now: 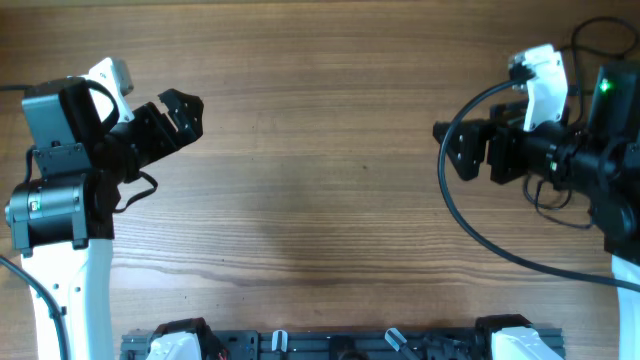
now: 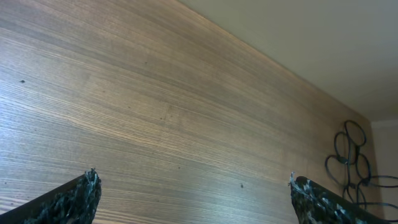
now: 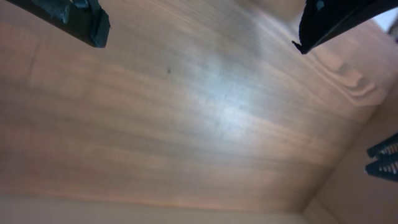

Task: Untangle cables

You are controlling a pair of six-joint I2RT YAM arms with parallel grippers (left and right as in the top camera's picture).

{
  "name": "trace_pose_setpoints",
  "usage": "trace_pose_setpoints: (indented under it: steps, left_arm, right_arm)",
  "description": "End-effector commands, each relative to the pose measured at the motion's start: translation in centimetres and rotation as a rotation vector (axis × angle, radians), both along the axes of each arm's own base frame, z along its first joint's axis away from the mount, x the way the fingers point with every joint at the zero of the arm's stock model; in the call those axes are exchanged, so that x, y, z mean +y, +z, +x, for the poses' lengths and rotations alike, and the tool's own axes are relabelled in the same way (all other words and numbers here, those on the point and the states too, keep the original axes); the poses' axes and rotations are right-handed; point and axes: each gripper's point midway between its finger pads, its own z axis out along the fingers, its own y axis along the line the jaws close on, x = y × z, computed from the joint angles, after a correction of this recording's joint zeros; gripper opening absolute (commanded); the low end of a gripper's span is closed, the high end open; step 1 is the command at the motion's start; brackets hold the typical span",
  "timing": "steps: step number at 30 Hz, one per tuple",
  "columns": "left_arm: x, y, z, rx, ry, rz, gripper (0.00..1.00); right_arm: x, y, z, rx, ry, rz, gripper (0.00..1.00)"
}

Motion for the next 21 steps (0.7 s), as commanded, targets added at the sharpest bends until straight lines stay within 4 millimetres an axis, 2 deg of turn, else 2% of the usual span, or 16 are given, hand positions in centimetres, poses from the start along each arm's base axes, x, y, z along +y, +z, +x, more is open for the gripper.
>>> trace_pose_setpoints:
  steps: [1, 3, 10, 17, 21]
  left_arm:
    - [-0.3, 0.5, 0.0, -0.016, -0.026, 0.005, 1.00]
    - [-0.3, 0.4, 0.0, -0.016, -0.027, 0.005, 1.00]
    - [-0.3, 0.5, 0.0, -0.016, -0.026, 0.005, 1.00]
    - [-0.3, 0.4, 0.0, -0.016, -0.026, 0.005, 1.00]
    - [-0.3, 0.5, 0.0, -0.016, -0.027, 0.005, 1.00]
  right_arm:
    - [-0.3, -0.5, -1.2, 0.115, -0.105, 0.072, 1.00]
    - [-0.3, -1.1, -1.3, 0.181, -0.156, 0.114, 1.00]
    - [-0.8, -2.2, -0.2, 0.227, -0.206, 0.104, 1.00]
    - [-0.9, -2.3, -0.1, 0.184, -0.151, 0.043, 1.00]
    - [-2.2, -2.5, 0.2, 0.139, -0.212, -0.012, 1.00]
